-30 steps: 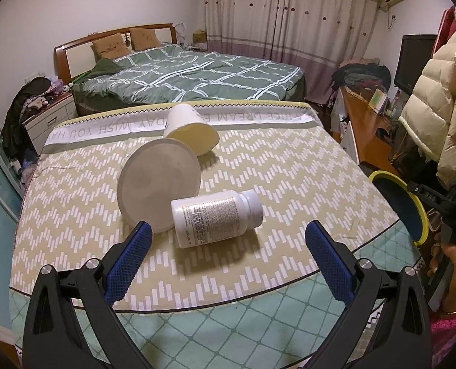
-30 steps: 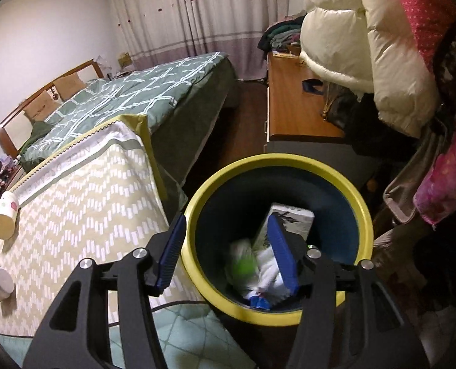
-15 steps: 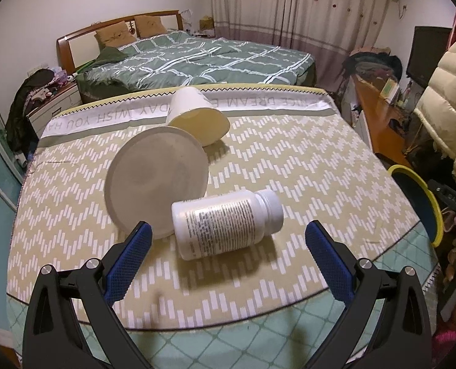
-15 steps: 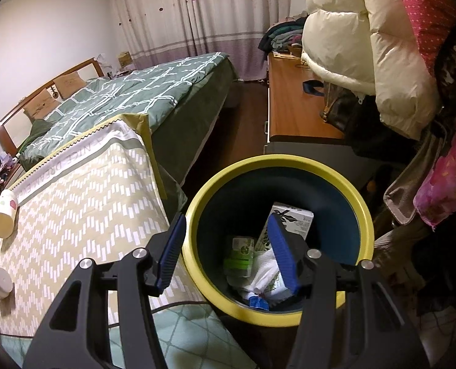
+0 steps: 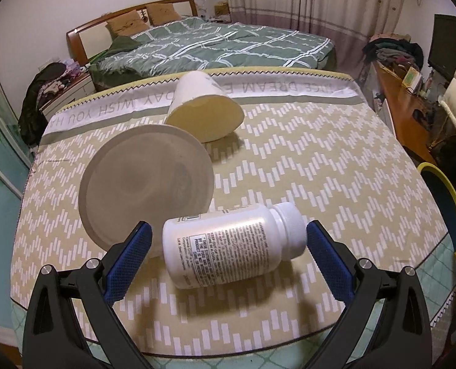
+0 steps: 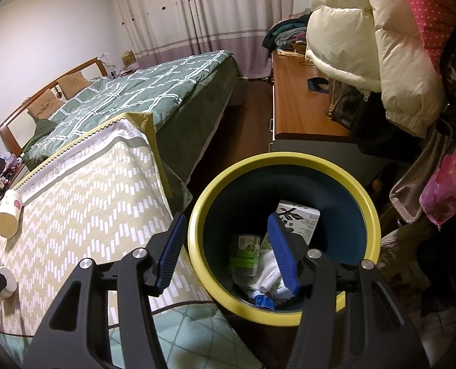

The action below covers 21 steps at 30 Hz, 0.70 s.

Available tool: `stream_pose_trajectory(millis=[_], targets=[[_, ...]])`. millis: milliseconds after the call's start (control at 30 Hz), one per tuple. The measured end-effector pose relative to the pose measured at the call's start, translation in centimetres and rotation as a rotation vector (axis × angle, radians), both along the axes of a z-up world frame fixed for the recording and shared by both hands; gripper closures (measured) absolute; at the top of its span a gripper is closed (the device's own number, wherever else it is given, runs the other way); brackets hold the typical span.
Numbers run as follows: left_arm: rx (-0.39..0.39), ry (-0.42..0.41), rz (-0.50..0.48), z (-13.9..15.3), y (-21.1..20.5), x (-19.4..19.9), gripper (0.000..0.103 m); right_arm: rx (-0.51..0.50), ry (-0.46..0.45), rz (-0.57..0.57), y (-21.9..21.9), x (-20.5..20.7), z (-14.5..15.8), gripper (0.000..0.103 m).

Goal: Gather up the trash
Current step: 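Grasp the white supplement bottle with the left gripper, then carry the white bottle with the left gripper into the bin and release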

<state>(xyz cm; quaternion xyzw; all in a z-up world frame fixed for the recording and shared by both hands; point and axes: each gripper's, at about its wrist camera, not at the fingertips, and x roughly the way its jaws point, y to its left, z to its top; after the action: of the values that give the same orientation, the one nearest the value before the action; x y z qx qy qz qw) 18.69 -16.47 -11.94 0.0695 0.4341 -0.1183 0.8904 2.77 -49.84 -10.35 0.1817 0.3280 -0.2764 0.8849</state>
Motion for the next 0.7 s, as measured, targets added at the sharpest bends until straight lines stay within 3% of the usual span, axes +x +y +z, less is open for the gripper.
stream_pose_trajectory(millis=[200, 267, 700], targets=[[0.007, 0.008, -0.002, -0.5, -0.2, 0.6, 0.005, 0.000, 0.001, 0.001, 0.1, 0.1, 0.0, 0.050], [0.001, 0.013, -0.008, -0.6, -0.2, 0.6, 0.014, 0.000, 0.000, 0.002, 0.1, 0.1, 0.0, 0.050], [-0.029, -0.019, -0.108, 1.3, -2.5, -1.7, 0.014, -0.025, -0.022, 0.009, 0.1, -2.3, 0.3, 0.050]])
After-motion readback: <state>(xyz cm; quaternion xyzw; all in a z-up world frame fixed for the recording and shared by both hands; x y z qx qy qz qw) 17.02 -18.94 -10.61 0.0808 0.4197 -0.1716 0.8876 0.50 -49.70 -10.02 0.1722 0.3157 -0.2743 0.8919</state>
